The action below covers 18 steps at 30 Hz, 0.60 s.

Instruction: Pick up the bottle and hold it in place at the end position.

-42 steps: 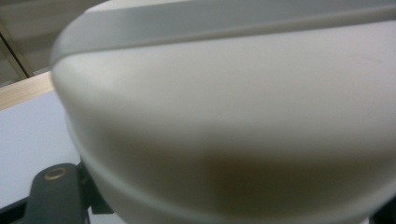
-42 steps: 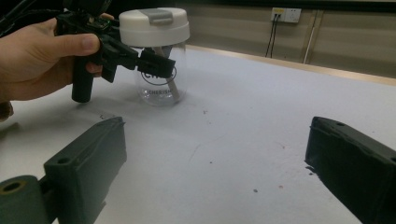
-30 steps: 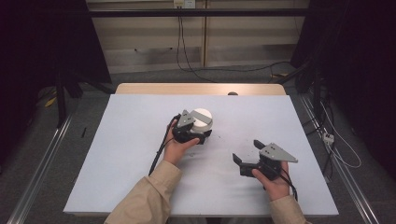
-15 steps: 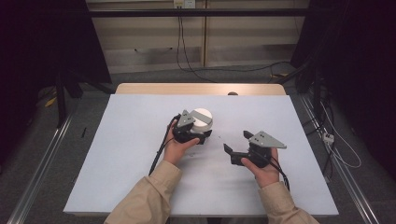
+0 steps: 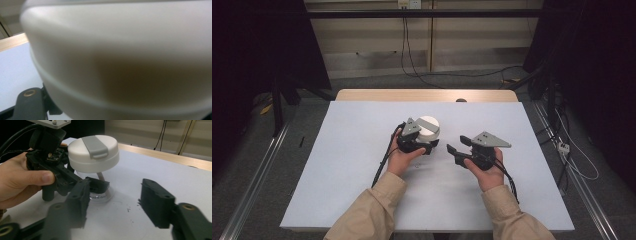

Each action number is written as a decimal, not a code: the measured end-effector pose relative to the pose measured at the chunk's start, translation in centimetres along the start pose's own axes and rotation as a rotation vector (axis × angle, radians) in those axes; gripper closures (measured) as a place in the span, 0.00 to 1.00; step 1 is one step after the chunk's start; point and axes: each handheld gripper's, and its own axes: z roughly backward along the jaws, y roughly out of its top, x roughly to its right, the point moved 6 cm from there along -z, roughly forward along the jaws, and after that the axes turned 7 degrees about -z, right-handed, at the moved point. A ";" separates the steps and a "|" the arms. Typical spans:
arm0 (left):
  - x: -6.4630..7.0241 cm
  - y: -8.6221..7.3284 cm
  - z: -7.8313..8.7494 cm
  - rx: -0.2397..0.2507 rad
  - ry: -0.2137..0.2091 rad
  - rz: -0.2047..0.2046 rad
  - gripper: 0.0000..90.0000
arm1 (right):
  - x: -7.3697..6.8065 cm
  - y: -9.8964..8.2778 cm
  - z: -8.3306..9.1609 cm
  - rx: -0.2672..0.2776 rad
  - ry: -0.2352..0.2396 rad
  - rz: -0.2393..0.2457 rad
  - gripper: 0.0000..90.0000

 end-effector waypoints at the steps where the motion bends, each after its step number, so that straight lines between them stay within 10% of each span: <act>1: 0.0 0.0 0.0 -0.001 -0.001 0.002 0.20 | 0.0 0.1 -0.1 -0.005 0.000 -0.001 0.50; 18: 0.1 -0.1 -0.1 -0.011 0.002 -0.005 0.20 | -0.9 1.3 -1.9 -0.053 0.066 -0.013 0.98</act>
